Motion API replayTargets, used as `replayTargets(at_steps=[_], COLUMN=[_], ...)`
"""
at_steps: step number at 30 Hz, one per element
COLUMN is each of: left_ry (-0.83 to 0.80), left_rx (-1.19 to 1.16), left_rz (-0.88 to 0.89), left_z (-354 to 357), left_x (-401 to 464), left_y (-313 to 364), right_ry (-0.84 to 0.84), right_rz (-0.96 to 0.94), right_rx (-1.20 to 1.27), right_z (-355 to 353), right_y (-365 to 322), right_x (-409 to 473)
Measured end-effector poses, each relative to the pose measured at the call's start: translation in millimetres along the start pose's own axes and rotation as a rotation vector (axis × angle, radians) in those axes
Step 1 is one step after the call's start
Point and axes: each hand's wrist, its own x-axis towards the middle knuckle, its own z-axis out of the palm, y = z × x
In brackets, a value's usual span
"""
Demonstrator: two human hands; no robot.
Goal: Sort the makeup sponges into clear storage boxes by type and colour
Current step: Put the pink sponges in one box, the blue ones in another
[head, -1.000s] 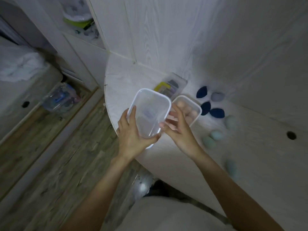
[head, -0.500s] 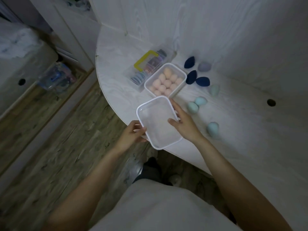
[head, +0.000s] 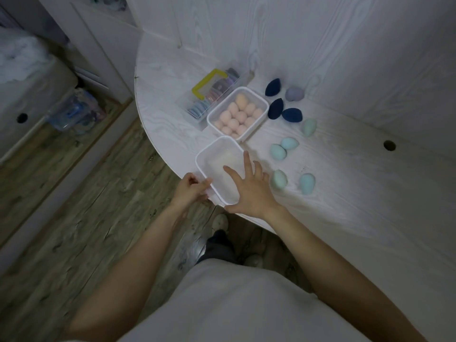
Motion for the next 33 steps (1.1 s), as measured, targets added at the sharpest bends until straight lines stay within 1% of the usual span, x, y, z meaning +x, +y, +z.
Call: replayTargets(at_steps=[3,4,5,6,8,11,13,15,18,20,22,25,27,29,33], left_ry=[-0.115,-0.120,-0.092,-0.046,0.018,0.063,0.062,0.073,0.160,0.209,0.187,0.117,0.080,0.051,-0.023], left_rx=[-0.218,-0.294,-0.340,-0.334,-0.218,0.115,0.197,0.197,0.175,0.182,0.168,0.197,0.278,0.390,0.551], left_rz=[-0.054,-0.058,-0.052,-0.041,-0.010,0.090,0.092,0.069,0.074,0.078,0.078,0.094,0.131,0.170,0.173], left_z=[-6.1,-8.1,-10.2,-11.8,-13.3,-16.3,-19.3,-23.7,-34.5,-42.2,-43.9,-35.9,-30.5,-28.5,-20.0], left_x=[-0.7,0.9,3.1,6.4,12.5,19.5,23.8,23.5,22.6,21.0,20.6,16.7,17.3,17.9,23.5], left_y=[0.0,0.8,2.3,5.3,11.7,16.5,14.8,11.7,2.4,-1.5,-5.4,-5.0,-4.7,-2.5,2.9], right_ry=[-0.040,-0.054,-0.068,-0.082,-0.117,-0.137,-0.081,0.019,0.159,0.247,0.323,0.352,0.382,0.405,0.437], right_rz=[-0.059,-0.068,-0.078,-0.090,-0.118,-0.095,-0.001,0.117,0.311,0.365,0.347,0.350,0.357,0.351,0.328], right_rx=[0.362,0.482,0.582,0.671,0.879,1.157,1.286,1.369,1.352,1.262,1.101,0.910,0.881,0.918,0.947], right_z=[-14.9,-19.5,-23.8,-27.7,-33.1,-38.1,-40.3,-43.3,-56.1,-64.8,-72.8,-83.6,-87.4,-89.5,-87.2], right_y=[17.8,23.9,28.4,32.1,39.6,49.8,53.7,51.6,43.6,43.0,47.7,52.8,58.2,64.6,77.4], right_x=[-4.9,-7.0,-9.2,-10.3,-10.0,-6.1,1.5,14.9,40.8,62.1,82.6,104.3,112.0,113.1,106.7])
